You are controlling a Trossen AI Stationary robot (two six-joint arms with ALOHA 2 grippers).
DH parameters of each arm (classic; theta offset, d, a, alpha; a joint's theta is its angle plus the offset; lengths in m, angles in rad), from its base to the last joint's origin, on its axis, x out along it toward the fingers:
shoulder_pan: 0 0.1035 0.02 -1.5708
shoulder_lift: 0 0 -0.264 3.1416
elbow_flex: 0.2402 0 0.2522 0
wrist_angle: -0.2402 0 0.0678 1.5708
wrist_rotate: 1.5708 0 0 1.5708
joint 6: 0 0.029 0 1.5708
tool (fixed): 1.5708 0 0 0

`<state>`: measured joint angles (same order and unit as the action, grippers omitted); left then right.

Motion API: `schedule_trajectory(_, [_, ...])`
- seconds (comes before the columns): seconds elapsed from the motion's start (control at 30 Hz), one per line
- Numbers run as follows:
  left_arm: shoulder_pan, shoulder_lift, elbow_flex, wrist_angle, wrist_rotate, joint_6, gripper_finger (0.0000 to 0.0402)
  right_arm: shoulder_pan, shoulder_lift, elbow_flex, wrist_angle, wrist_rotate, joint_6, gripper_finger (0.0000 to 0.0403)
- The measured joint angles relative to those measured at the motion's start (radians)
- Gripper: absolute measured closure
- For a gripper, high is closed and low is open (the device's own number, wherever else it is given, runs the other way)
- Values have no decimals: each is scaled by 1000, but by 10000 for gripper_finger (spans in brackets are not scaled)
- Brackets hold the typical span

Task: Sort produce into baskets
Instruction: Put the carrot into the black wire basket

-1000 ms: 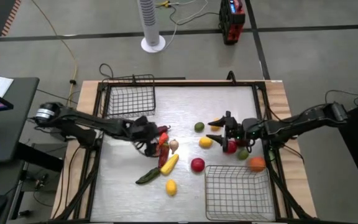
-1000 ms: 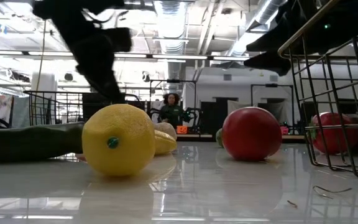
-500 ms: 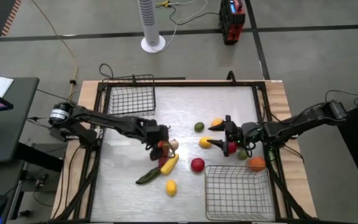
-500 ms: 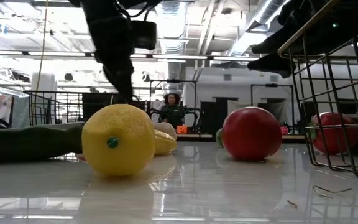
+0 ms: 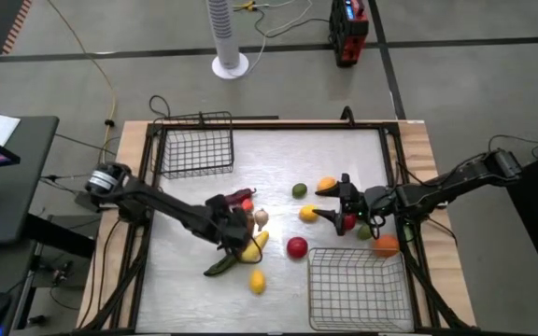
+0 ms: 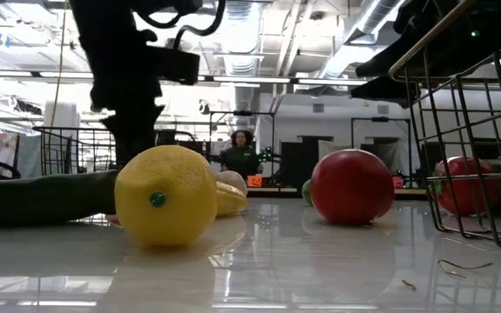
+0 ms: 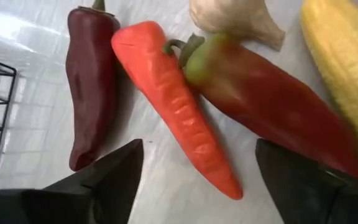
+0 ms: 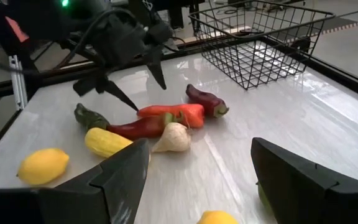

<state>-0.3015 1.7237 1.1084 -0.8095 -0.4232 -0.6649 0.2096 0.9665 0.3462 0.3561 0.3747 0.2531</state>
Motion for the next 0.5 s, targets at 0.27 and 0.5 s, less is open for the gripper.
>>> schedule_trajectory(0.27, [20, 1, -104, 142, 7, 7, 184, 9, 0, 0, 5, -1, 1, 92])
schedule_trajectory(0.5, [93, -39, -259, 404, 126, 21, 193, 38, 1, 0, 62, -4, -12, 92])
